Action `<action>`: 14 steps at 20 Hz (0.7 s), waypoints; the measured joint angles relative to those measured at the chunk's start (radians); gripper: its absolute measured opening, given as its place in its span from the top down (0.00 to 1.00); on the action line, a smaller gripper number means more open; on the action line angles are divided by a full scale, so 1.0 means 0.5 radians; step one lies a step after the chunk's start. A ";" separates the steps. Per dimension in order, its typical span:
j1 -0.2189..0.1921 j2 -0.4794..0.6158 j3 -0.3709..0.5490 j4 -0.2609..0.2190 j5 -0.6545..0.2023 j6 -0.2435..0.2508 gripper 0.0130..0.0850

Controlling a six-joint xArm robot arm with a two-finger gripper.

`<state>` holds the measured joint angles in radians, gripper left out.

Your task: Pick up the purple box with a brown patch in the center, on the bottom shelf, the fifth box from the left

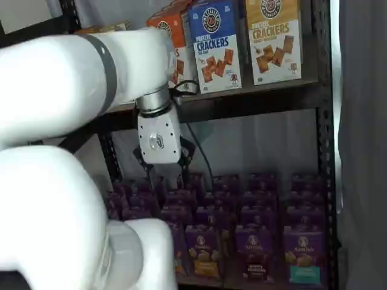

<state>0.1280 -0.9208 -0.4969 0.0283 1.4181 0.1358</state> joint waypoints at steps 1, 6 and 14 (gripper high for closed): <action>0.014 -0.007 0.006 -0.028 -0.010 0.021 0.00; 0.118 -0.063 0.053 -0.249 -0.095 0.168 0.00; 0.139 0.077 0.089 -0.373 -0.165 0.229 0.00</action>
<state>0.1975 -0.8824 -0.4526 -0.1581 1.3354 0.2503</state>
